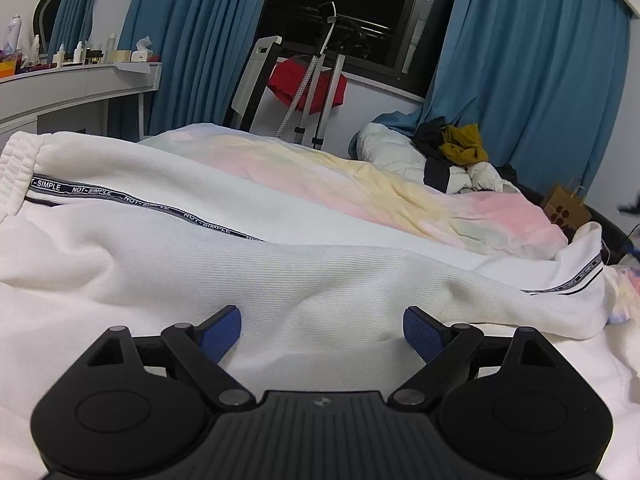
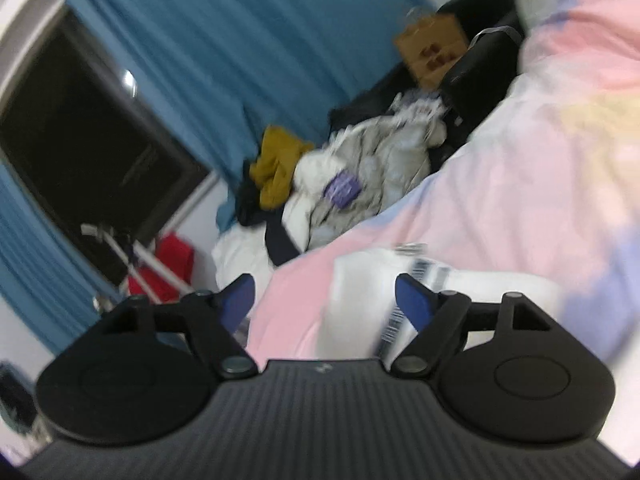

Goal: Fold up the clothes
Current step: 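Pull the pant leg with the right tool across the pants and release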

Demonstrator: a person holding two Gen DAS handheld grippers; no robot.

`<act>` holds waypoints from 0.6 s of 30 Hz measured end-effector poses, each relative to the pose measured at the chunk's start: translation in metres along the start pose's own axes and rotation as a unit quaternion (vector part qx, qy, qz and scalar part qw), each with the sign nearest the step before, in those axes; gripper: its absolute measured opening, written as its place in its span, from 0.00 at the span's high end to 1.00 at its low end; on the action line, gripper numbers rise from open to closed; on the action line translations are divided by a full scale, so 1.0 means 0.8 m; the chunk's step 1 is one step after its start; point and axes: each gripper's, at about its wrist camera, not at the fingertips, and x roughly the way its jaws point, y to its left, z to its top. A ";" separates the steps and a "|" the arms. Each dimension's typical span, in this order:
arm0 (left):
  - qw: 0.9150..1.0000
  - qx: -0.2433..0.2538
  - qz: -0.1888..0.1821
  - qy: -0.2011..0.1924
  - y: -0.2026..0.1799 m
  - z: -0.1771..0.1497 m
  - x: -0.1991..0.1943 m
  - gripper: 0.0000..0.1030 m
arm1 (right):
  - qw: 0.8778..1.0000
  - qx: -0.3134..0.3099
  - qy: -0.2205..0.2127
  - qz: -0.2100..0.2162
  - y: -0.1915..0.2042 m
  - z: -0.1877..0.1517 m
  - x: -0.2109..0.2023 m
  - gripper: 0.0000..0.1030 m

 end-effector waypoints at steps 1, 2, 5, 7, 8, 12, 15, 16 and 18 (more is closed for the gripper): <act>1.000 -0.003 -0.001 0.000 0.002 0.000 -0.003 0.13 | 1.000 0.016 -0.014 -0.007 -0.013 -0.007 -0.017 0.22; 1.000 -0.007 0.000 0.001 0.003 -0.001 -0.006 0.13 | 0.999 0.034 -0.024 -0.021 -0.029 -0.015 -0.030 0.22; 1.000 -0.022 0.004 0.006 0.006 -0.003 -0.014 0.13 | 0.988 0.138 -0.015 -0.068 -0.089 -0.042 -0.044 0.22; 0.999 -0.032 0.007 0.008 0.007 -0.004 -0.020 0.13 | 0.977 0.202 0.005 -0.063 -0.123 -0.065 -0.045 0.27; 0.999 -0.037 0.009 0.009 0.009 -0.005 -0.024 0.13 | 0.975 0.213 0.015 -0.058 -0.133 -0.075 -0.042 0.29; 0.998 -0.060 0.018 0.007 0.011 -0.008 -0.039 0.13 | 0.982 0.176 0.045 -0.053 -0.136 -0.086 -0.015 0.37; 0.998 -0.057 0.021 -0.001 0.007 -0.010 -0.044 0.13 | 0.989 0.133 0.050 -0.043 -0.122 -0.088 0.005 0.53; 0.998 -0.060 0.023 -0.002 0.007 -0.010 -0.044 0.13 | 0.990 0.126 0.052 -0.044 -0.119 -0.091 0.011 0.70; 0.997 -0.066 0.030 -0.003 0.008 -0.009 -0.041 0.13 | 0.991 0.119 0.049 -0.045 -0.113 -0.095 0.016 0.87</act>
